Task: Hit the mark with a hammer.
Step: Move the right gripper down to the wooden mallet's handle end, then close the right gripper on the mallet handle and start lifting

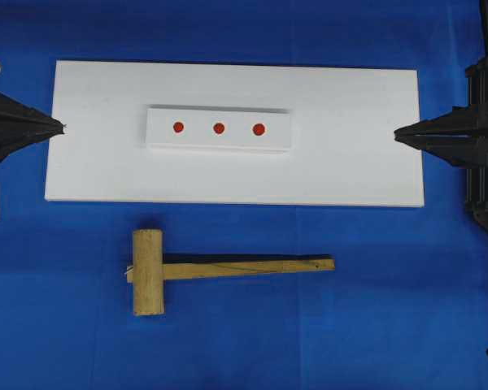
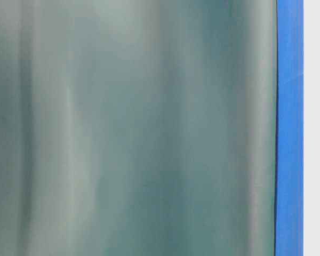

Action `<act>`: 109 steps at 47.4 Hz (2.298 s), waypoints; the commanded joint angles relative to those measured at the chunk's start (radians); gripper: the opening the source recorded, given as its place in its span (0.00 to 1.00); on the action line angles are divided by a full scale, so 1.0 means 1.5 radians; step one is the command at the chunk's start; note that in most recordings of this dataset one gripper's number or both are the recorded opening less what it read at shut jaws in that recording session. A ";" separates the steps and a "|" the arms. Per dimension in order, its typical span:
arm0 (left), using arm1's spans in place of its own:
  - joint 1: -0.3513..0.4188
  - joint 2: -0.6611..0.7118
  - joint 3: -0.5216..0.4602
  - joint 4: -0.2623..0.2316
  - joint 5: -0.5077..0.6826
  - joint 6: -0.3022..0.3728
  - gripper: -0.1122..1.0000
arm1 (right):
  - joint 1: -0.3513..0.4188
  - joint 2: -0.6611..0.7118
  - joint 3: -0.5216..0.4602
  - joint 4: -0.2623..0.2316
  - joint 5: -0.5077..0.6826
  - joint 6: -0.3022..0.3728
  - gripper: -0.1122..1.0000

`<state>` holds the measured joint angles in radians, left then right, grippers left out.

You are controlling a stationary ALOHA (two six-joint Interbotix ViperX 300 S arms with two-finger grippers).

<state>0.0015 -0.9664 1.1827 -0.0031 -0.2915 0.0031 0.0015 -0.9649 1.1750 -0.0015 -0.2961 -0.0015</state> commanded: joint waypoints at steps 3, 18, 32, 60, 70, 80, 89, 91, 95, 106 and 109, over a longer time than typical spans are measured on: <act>0.001 0.005 -0.016 -0.011 0.003 -0.005 0.10 | -0.006 0.011 -0.014 0.003 -0.002 0.003 0.09; 0.002 0.004 -0.016 -0.011 0.010 -0.006 0.10 | 0.026 0.061 -0.020 0.018 -0.004 0.043 0.05; 0.002 0.005 -0.014 -0.012 0.017 -0.006 0.10 | 0.071 0.171 -0.055 0.018 -0.028 0.085 0.15; 0.001 0.004 -0.012 -0.011 0.020 -0.005 0.10 | 0.123 0.528 -0.189 0.091 -0.079 0.092 0.92; 0.002 0.003 -0.010 -0.011 0.027 -0.005 0.10 | 0.141 0.659 -0.267 0.110 -0.084 0.092 0.92; 0.002 0.001 -0.010 -0.011 0.037 -0.005 0.10 | 0.157 0.749 -0.329 0.114 -0.081 0.092 0.92; 0.002 0.000 -0.010 -0.011 0.040 -0.005 0.10 | 0.167 0.801 -0.356 0.115 -0.079 0.092 0.92; 0.001 0.001 -0.010 -0.011 0.041 -0.005 0.10 | 0.168 0.814 -0.360 0.115 -0.079 0.092 0.92; 0.002 0.000 -0.009 -0.011 0.041 -0.005 0.10 | 0.169 0.834 -0.369 0.119 -0.079 0.092 0.92; 0.001 0.000 -0.008 -0.011 0.041 -0.004 0.10 | 0.177 0.882 -0.396 0.128 -0.079 0.092 0.92; 0.002 0.001 -0.008 -0.011 0.041 -0.004 0.10 | 0.178 0.892 -0.402 0.129 -0.078 0.092 0.91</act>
<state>0.0031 -0.9695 1.1827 -0.0199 -0.2255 -0.0046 0.2623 0.3743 0.5967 0.1871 -0.4096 0.1350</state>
